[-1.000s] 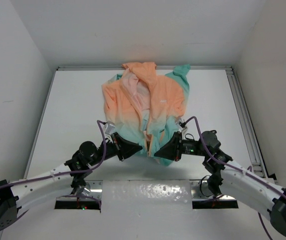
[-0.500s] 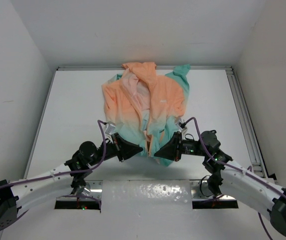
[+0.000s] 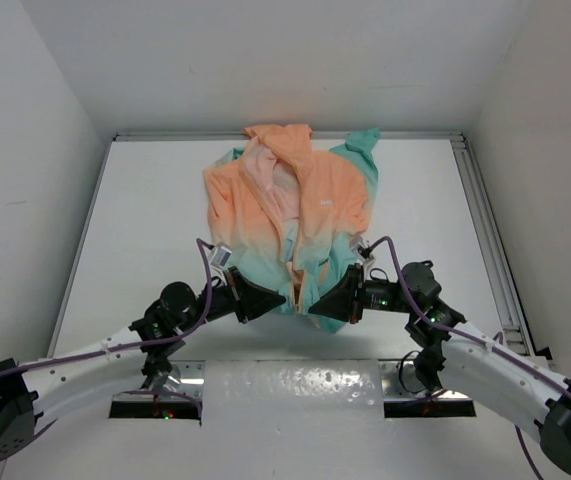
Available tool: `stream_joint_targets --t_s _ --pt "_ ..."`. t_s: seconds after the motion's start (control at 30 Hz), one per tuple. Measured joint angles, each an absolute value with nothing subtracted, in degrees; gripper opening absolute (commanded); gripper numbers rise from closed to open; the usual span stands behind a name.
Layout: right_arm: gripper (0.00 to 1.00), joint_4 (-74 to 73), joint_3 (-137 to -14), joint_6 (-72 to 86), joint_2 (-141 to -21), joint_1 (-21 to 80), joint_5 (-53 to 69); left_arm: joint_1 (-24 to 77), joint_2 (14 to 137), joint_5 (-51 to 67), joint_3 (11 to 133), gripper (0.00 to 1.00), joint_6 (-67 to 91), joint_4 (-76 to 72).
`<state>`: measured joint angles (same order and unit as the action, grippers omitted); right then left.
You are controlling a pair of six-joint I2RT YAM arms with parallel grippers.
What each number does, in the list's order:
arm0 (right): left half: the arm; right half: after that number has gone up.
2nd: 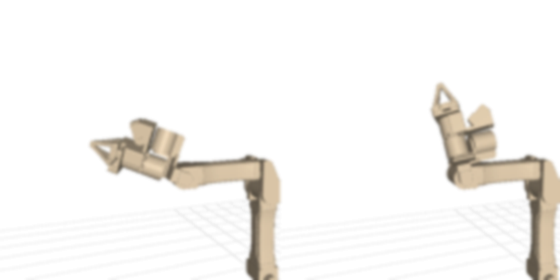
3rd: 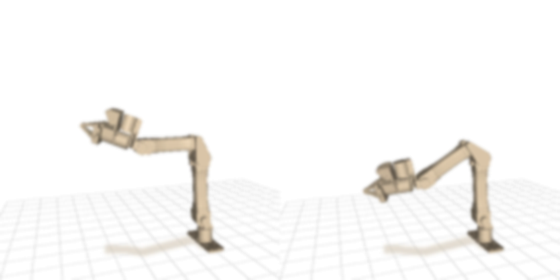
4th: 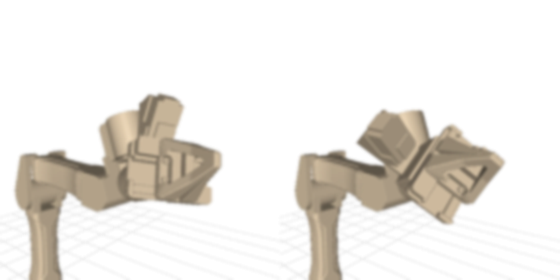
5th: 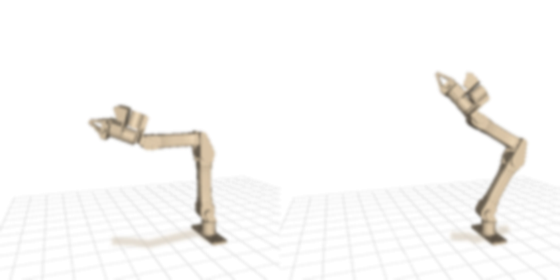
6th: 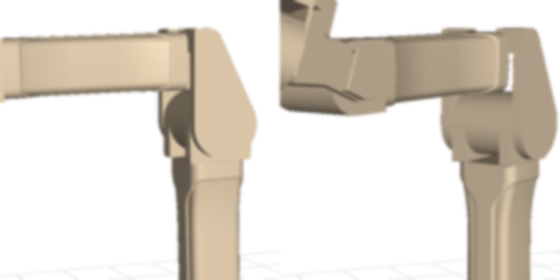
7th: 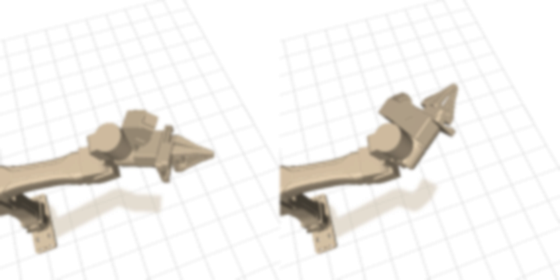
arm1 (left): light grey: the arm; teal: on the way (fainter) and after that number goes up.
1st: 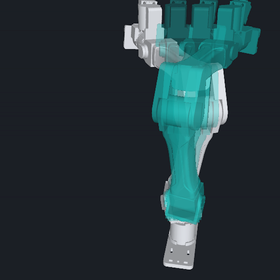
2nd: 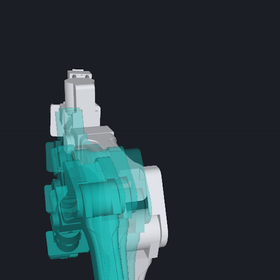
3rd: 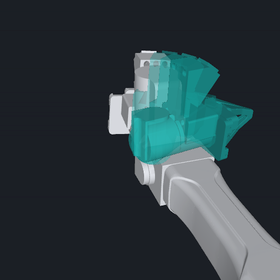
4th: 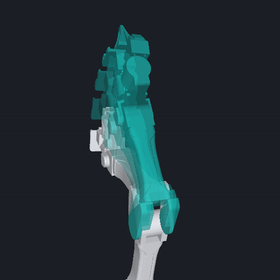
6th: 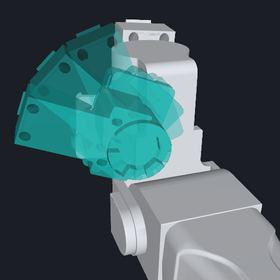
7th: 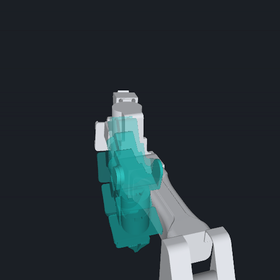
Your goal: Zip up the jacket
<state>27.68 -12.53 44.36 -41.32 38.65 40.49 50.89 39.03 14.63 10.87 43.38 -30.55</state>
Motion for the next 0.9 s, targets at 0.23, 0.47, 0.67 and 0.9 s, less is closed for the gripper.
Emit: stream_joint_targets --t_s 0.23,0.47,0.67,0.9 --pt "0.00 26.48 -12.53 43.83 -40.77 38.65 40.51 50.89 39.51 13.52 10.87 0.00 45.45 -30.81" --pt "0.00 26.33 -12.56 43.51 -40.40 38.65 40.51 50.89 41.34 13.56 10.87 0.00 46.37 -31.07" --pt "0.00 25.93 -12.56 43.44 -40.49 38.65 40.51 50.89 41.36 14.26 10.87 0.00 46.81 -31.62" --pt "0.00 25.41 -12.56 43.13 -40.53 38.65 40.49 50.89 41.32 14.68 10.87 0.00 46.96 -31.92"
